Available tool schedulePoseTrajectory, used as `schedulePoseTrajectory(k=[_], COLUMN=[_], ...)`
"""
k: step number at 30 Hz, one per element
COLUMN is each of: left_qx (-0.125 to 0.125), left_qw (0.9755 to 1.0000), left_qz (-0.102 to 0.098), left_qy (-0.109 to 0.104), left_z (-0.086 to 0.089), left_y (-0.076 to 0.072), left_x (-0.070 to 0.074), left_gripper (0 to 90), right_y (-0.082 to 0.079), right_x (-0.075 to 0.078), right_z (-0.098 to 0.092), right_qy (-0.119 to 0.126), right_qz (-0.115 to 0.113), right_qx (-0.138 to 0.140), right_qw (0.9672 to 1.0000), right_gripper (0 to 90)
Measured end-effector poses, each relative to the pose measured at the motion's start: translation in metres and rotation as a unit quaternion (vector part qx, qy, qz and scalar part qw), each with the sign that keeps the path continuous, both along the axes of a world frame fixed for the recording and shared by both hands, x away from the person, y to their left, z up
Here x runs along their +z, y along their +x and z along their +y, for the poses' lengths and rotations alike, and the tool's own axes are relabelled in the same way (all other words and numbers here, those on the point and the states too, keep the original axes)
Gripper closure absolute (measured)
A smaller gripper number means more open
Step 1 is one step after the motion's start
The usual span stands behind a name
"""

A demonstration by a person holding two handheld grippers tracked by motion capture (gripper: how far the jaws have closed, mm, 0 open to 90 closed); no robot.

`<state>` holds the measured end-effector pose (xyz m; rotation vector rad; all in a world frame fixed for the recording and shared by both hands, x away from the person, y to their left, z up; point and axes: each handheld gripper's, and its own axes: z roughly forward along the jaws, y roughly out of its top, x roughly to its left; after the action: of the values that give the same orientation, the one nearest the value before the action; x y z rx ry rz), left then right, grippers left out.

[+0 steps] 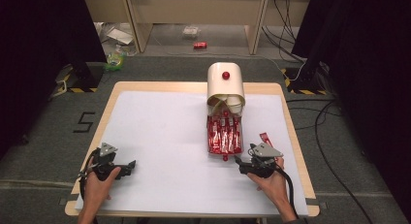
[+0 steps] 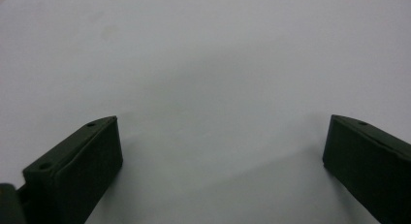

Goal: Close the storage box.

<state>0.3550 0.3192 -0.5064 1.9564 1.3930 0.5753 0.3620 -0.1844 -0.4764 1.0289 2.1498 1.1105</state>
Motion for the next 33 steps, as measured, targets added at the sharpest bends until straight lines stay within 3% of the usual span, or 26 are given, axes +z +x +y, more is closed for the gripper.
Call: schedulePoseTrajectory(k=[12,25,33], left_qx=[0.0,0.0,0.0], left_qw=[1.0,1.0,1.0], left_qz=[0.0,0.0,0.0], left_qy=[0.0,0.0,0.0], left_z=[0.0,0.0,0.0], left_y=[0.0,0.0,0.0], left_x=[0.0,0.0,0.0], left_gripper=[0.0,0.0,0.0], right_y=[0.002,0.012,0.02], right_x=[-0.001,-0.001,0.002], right_z=[0.01,0.01,0.01], right_qy=[-0.019,-0.012,0.008], right_qz=[-0.005,-0.01,-0.02], right_qx=[-0.004,-0.018,-0.031], right_qw=[0.9998,0.9997,0.9993], right_gripper=[21.2,20.3,20.4])
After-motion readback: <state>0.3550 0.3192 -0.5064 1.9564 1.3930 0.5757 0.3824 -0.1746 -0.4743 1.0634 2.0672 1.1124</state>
